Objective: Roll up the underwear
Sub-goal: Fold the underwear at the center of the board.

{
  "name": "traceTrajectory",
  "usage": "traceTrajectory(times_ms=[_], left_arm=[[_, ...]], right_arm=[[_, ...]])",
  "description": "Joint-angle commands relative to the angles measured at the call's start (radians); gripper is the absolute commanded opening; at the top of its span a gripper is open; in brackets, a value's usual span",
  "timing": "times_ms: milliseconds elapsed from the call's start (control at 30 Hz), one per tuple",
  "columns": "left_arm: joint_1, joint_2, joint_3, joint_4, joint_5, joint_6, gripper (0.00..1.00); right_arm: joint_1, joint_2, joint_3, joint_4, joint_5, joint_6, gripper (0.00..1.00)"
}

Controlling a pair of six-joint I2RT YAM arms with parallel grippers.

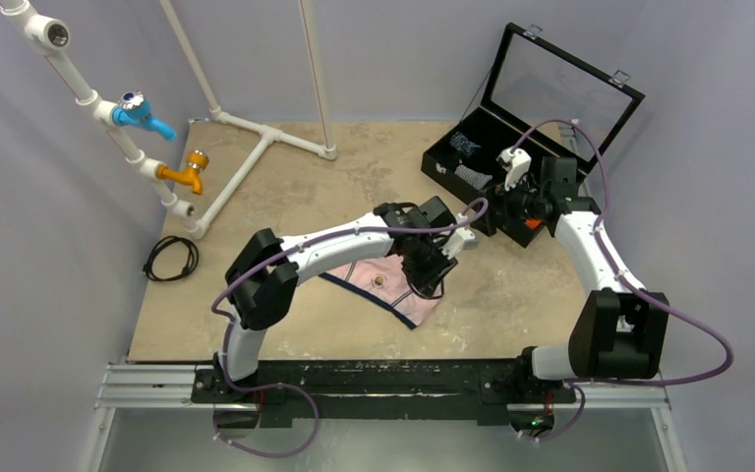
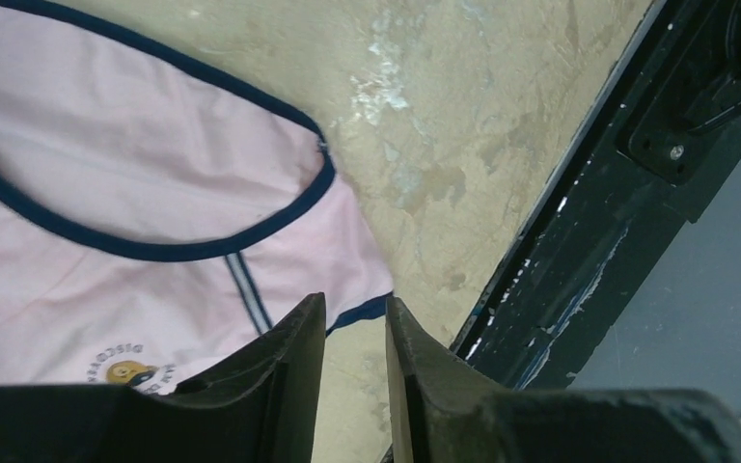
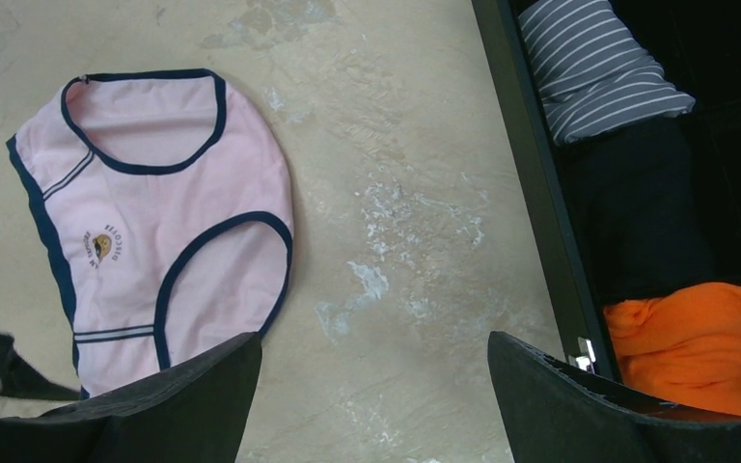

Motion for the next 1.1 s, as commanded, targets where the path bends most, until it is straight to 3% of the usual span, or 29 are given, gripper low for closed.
traceTrajectory(times_ms=[0, 167, 367, 1067], left_arm=[[-0.074, 0.047, 0.022, 0.003, -0.031, -0.032, 0.30], [-0.120, 0.100, 0.042, -0.010, -0.097, -0.039, 0.42], [-0.135, 0.149, 0.094, -0.033, -0.177, -0.031, 0.47], [-0.147, 0.208, 0.136, -0.042, -0.226, 0.004, 0.45]], right_arm=[[-0.004, -0.001, 0.008, 0.009, 0.044, -0.004, 0.88], [-0.009, 0.018, 0.018, 0.008, 0.097, 0.010, 0.87], [-0.015, 0.027, 0.022, 0.001, 0.093, 0.012, 0.87], [-0.018, 0.035, 0.027, -0.018, 0.060, 0.002, 0.88]])
